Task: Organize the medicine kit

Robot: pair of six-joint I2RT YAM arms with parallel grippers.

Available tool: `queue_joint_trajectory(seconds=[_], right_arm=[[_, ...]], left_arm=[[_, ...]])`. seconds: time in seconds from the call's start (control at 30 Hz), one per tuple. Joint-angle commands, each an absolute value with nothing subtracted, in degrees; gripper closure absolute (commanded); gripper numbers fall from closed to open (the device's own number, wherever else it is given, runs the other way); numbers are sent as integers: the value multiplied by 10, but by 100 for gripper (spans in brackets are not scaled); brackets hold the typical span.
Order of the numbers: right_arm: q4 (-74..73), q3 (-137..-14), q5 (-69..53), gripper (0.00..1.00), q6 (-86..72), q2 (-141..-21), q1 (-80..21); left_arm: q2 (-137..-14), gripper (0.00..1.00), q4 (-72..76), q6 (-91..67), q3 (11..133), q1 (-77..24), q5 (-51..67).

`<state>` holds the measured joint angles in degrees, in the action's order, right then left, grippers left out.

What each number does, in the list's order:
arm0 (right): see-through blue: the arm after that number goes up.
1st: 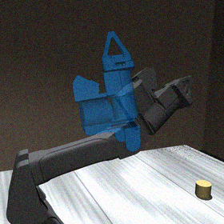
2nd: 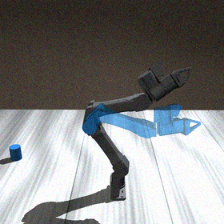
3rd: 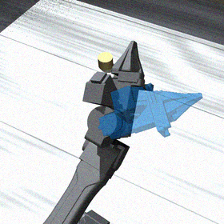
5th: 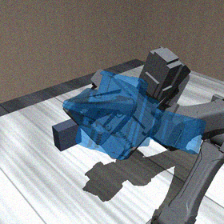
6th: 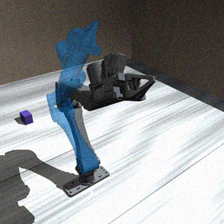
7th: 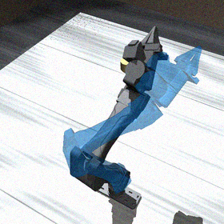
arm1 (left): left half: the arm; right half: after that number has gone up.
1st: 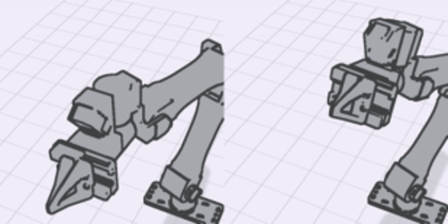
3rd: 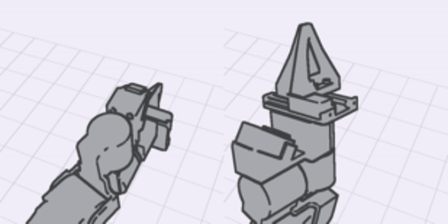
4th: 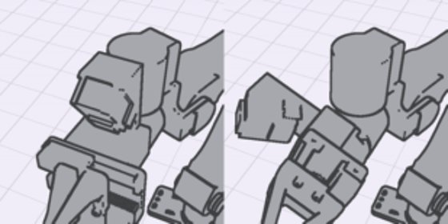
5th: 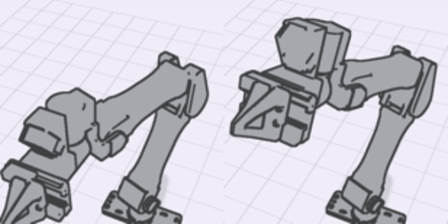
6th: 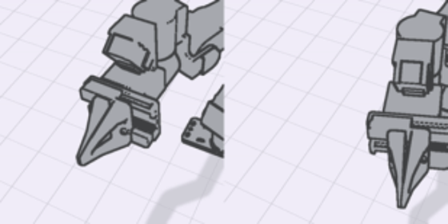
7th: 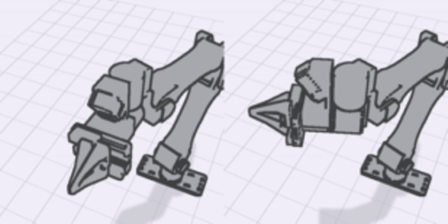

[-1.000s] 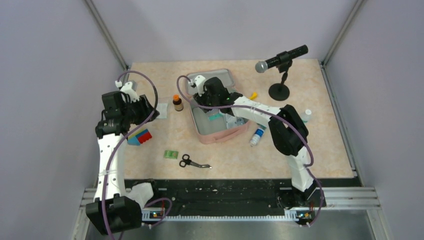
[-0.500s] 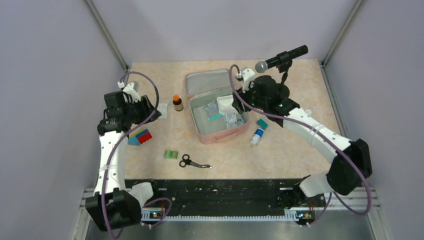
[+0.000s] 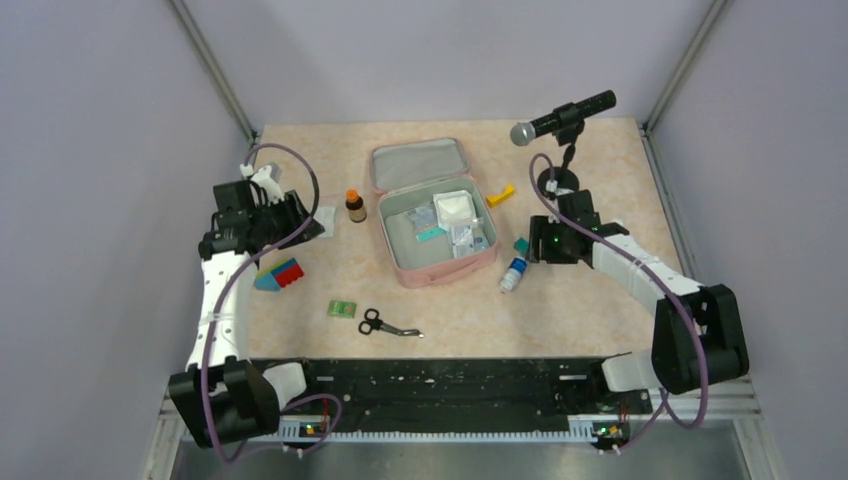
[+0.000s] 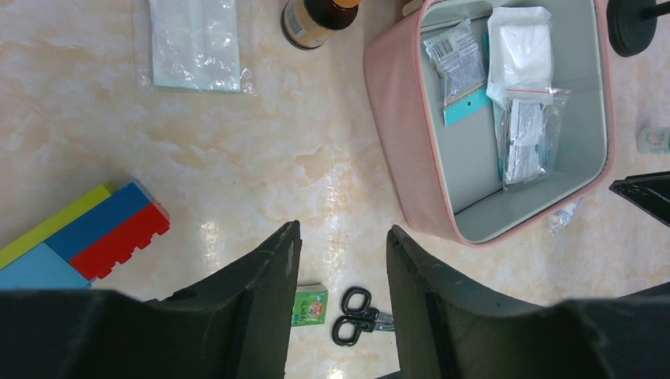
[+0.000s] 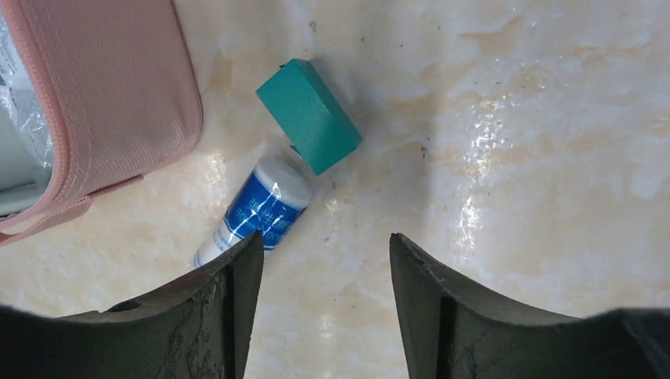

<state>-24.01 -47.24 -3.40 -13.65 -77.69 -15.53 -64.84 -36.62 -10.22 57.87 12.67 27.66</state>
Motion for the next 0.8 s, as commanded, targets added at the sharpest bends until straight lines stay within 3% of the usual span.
queue_joint_trajectory(seconds=[0.0,0.1,0.5,0.63,0.77], right_arm=[[-201,-461,-120,41,-150,-790,-140],[-178,-455,-168,41,-136,-802,-140],[-135,-448,-171,49,-140,-860,-140],[-122,-447,-170,57,-141,-874,-141],[-127,-447,-154,72,-142,-867,-141]], left_arm=[[-651,51,-355,-101,601,127,284],[-647,51,-354,-100,597,127,282],[-628,51,-341,-104,573,127,281],[-624,51,-340,-105,567,128,283],[-620,51,-345,-102,567,128,285]])
